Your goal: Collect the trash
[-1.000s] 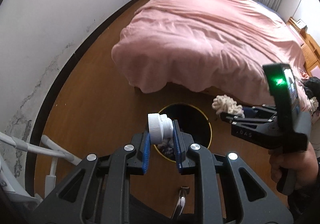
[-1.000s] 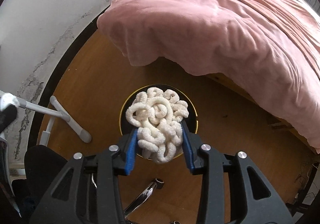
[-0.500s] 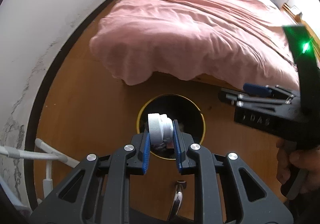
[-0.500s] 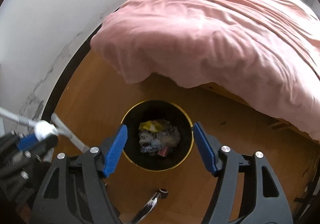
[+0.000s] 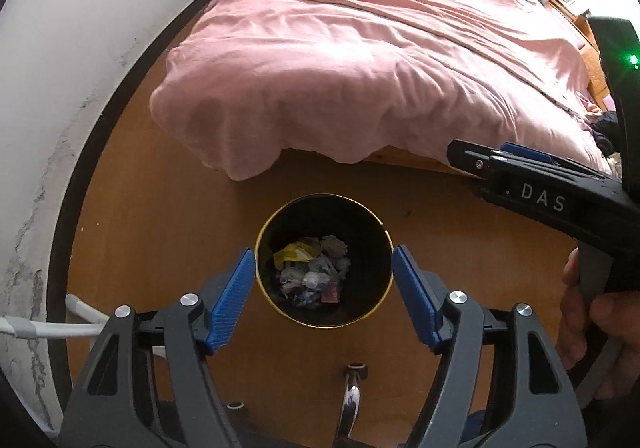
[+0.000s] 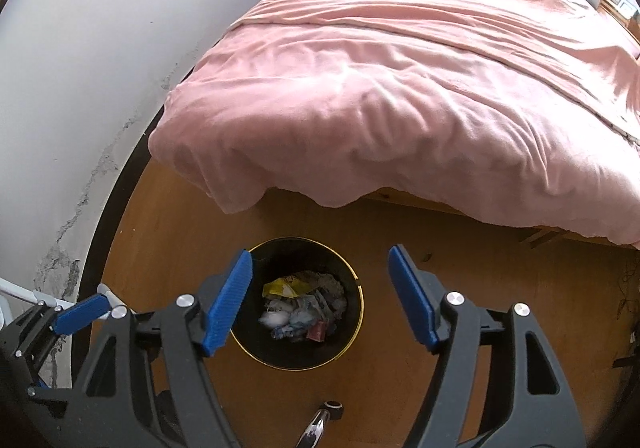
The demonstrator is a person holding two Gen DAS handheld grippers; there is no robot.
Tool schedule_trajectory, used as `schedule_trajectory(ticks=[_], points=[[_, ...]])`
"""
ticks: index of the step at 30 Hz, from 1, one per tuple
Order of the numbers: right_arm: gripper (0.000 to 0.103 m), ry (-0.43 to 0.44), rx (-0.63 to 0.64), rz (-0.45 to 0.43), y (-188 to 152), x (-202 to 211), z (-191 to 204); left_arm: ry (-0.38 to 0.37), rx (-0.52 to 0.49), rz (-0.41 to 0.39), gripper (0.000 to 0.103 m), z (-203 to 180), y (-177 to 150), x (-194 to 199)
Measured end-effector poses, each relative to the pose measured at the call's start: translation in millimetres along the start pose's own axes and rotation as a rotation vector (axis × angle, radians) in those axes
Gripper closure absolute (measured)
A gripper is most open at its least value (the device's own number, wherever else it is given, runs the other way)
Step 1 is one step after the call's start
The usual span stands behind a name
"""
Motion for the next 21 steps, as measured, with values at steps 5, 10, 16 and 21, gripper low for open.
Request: schedule_trajectory(ticks=[5,10,16,21], points=[[0.028,-0.004,0.048,-0.034,0.8,12.9,17.0,0.044,0.035,-0.031,0.022,20.6,-1.8,31.9],[0.023,0.063,0.173,-0.070,8.4,43.9,73.1,0.108,0.131,-0.122,0.012,68.0,-10.8,104.8],[0.017,0.244,0.438,-0.146,7.4,101.8,217.1,0.265,0.321,-0.253,0.008,162.3,-50.1,208.7],[0.017,0.438,0.663,-0.179,-21.1,152.1,358.2,0.446,0.538,-0.290,0.007,257.6,-138.5,284.5]])
Point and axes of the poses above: each gripper's, at about its wrist camera, not at the fingertips, and x roughly against the way its jaws point, z to its left, y to its top, the point moved 8 cm from there along -x, roughly the way its jaws point, and after that the axes turned 3 degrees about z, right-handed, at the moved point
